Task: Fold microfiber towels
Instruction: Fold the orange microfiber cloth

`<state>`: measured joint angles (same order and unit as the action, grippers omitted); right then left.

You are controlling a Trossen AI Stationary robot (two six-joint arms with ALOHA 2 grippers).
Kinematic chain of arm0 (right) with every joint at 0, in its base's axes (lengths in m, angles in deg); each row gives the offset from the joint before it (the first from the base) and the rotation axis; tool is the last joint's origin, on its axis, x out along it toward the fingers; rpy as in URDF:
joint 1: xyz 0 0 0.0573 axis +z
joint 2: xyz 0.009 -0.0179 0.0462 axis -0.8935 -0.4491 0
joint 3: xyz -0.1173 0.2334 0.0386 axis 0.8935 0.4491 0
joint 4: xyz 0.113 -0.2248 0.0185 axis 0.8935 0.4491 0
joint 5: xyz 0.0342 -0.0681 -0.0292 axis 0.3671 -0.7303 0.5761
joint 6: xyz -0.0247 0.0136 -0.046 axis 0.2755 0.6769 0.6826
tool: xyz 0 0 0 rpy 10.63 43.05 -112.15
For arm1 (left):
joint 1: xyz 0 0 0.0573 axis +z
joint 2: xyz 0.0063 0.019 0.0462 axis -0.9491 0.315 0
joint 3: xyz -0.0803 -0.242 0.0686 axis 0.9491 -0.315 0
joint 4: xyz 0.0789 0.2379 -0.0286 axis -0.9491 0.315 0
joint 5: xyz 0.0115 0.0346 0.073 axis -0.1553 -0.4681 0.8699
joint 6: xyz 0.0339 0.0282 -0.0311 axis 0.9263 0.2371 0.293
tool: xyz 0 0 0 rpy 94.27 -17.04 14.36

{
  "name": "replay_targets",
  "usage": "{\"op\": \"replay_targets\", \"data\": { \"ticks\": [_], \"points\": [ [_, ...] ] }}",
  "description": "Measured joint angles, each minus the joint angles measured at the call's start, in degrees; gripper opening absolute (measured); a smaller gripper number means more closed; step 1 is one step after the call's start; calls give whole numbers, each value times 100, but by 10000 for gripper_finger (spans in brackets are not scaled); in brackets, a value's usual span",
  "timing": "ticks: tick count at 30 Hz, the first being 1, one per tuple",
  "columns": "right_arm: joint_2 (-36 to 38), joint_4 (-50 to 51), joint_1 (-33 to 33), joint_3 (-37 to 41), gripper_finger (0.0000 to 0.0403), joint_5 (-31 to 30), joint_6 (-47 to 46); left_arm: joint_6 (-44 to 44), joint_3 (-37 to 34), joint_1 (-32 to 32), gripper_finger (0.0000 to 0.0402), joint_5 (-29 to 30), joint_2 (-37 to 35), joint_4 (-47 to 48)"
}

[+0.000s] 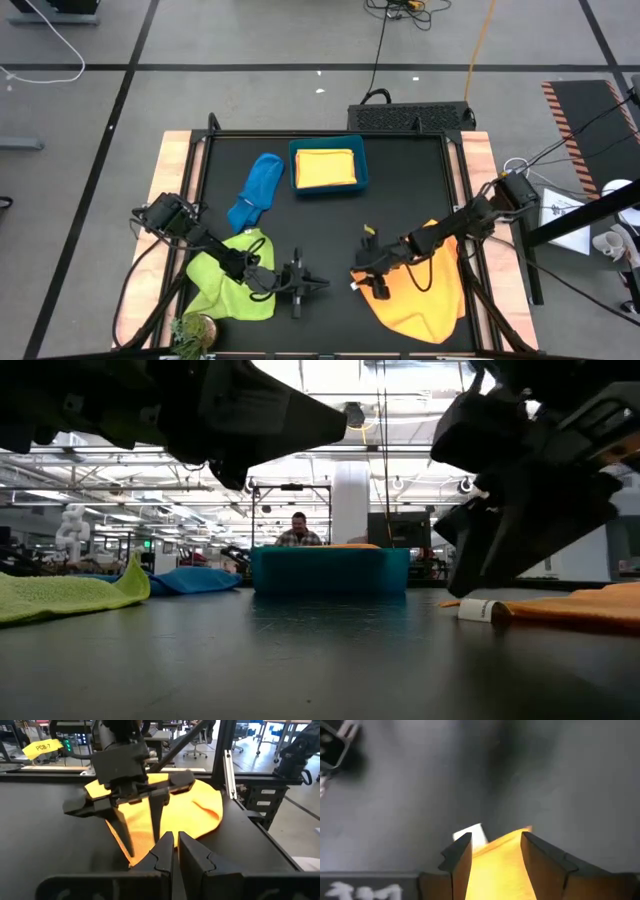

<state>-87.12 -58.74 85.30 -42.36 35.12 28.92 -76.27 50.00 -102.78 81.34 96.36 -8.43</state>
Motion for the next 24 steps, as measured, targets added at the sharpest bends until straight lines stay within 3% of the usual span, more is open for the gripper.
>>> {"op": "replay_targets", "data": {
  "ticks": [6, 13, 18, 24],
  "points": [
    [346, 396, 350, -18, 160, -3, -36, -114, 0, 4, 26, -14, 0, 149],
    [1262, 1132, 964, -23, 160, -180, -352, -118, 0, 4, 26, -13, 0, 149],
    [1829, 2615, 1275, -31, 160, -643, -1493, -151, 0, 4, 26, -9, 0, 147],
    [2011, 4693, 1447, -26, 160, -758, -3191, -149, 0, 4, 26, 26, 0, 145]
  ]
}}
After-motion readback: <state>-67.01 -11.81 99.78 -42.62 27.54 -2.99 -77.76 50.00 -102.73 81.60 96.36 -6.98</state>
